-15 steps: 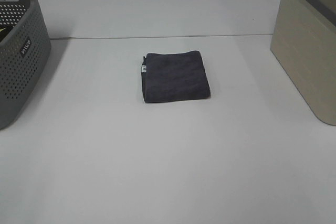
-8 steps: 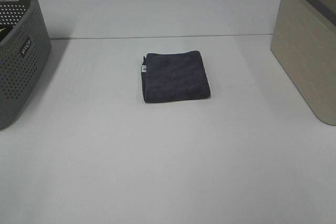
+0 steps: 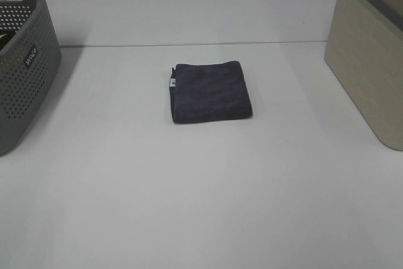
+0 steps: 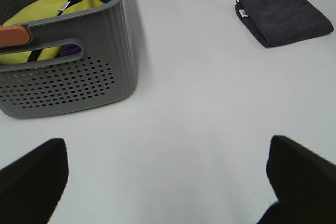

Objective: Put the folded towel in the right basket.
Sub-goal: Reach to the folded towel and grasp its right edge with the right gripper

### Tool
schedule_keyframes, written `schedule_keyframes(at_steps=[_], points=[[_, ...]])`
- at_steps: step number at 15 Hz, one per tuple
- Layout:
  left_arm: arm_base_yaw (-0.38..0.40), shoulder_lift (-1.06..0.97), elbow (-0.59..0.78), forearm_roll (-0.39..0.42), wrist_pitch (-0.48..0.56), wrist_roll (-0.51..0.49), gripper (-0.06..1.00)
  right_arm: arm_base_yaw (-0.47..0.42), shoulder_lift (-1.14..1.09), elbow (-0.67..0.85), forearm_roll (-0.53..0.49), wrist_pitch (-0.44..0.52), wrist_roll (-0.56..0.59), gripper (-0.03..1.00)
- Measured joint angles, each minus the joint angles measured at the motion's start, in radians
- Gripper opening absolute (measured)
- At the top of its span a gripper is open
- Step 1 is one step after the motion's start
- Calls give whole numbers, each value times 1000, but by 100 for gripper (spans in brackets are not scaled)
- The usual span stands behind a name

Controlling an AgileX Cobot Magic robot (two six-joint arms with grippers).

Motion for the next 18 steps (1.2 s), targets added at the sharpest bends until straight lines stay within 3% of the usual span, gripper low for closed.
schedule_keyframes(at_steps=[18], points=[[0, 0, 0, 0, 0, 0, 98, 0, 0, 0, 0, 0, 0, 65]])
